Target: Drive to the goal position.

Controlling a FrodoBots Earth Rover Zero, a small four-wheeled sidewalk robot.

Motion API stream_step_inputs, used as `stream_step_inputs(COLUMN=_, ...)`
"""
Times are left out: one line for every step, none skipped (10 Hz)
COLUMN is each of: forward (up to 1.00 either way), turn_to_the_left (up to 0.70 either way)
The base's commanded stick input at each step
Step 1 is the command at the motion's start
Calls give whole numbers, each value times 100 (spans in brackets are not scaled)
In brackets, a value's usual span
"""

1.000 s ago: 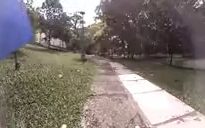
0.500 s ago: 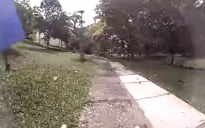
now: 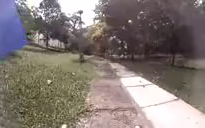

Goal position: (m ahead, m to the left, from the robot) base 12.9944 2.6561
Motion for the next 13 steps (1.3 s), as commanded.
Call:
stream_step_inputs(forward=50, turn_to_the_left=0)
stream_step_inputs(forward=50, turn_to_the_left=0)
stream_step_inputs(forward=50, turn_to_the_left=0)
stream_step_inputs(forward=50, turn_to_the_left=0)
stream_step_inputs(forward=50, turn_to_the_left=0)
stream_step_inputs(forward=50, turn_to_the_left=0)
stream_step_inputs(forward=50, turn_to_the_left=0)
stream_step_inputs(forward=50, turn_to_the_left=0)
stream_step_inputs(forward=50, turn_to_the_left=0)
stream_step_inputs(forward=50, turn_to_the_left=0)
stream_step_inputs(forward=50, turn_to_the_left=0)
stream_step_inputs(forward=50, turn_to_the_left=0)
stream_step_inputs(forward=50, turn_to_the_left=0)
